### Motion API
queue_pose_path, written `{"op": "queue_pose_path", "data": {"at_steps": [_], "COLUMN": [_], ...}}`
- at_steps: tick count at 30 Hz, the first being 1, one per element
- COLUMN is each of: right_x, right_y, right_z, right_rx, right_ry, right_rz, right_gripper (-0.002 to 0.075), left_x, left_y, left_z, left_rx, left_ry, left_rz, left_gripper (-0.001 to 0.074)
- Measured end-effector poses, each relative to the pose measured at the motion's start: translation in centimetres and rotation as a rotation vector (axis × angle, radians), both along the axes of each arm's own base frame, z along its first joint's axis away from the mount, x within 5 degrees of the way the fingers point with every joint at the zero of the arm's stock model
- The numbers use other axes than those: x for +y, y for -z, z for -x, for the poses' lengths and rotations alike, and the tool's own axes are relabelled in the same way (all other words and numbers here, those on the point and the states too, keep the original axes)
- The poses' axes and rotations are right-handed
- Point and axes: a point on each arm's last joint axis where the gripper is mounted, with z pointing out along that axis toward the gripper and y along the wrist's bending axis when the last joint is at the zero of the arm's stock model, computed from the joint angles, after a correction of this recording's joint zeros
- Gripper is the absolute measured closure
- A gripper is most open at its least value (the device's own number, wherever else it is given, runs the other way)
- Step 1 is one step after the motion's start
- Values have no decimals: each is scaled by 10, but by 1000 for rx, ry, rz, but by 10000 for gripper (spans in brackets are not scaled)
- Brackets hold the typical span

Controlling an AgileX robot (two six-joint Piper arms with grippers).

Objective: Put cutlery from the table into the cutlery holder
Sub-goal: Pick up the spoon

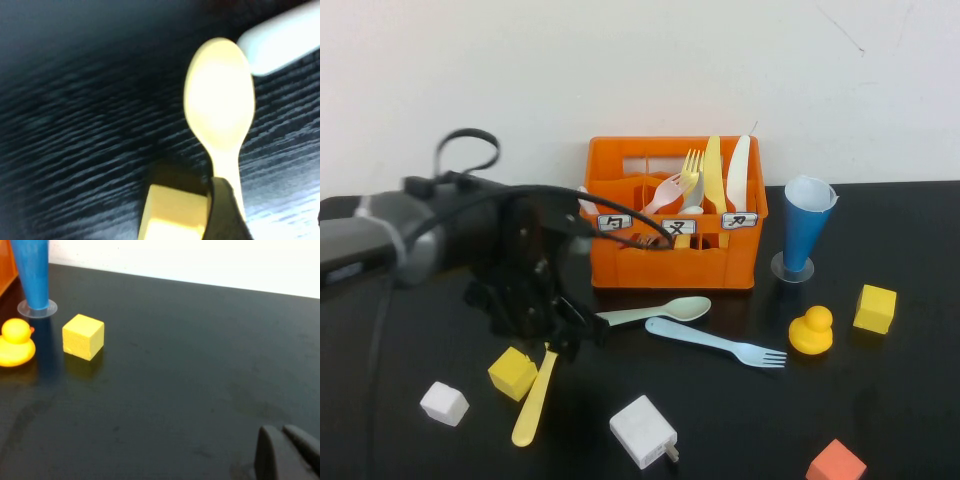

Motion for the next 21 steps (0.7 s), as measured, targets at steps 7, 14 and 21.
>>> {"op": "queue_pose_path", "data": {"at_steps": [7, 14, 21], "right_x": [0, 0, 0], "right_y": [0, 0, 0], "right_z": [0, 0, 0], "right_rx": [0, 0, 0], "right_ry": [0, 0, 0], "right_rz": [0, 0, 0], "right_gripper": [730, 730, 730], "left_x": [-7, -6, -6], "left_y": [35, 41, 41], "left_z": [-9, -8, -7], "left_rx": [102, 133, 138], "left_ry": [42, 49, 60], "left_rz": [-56, -72, -76], "left_gripper": [367, 372, 629]}}
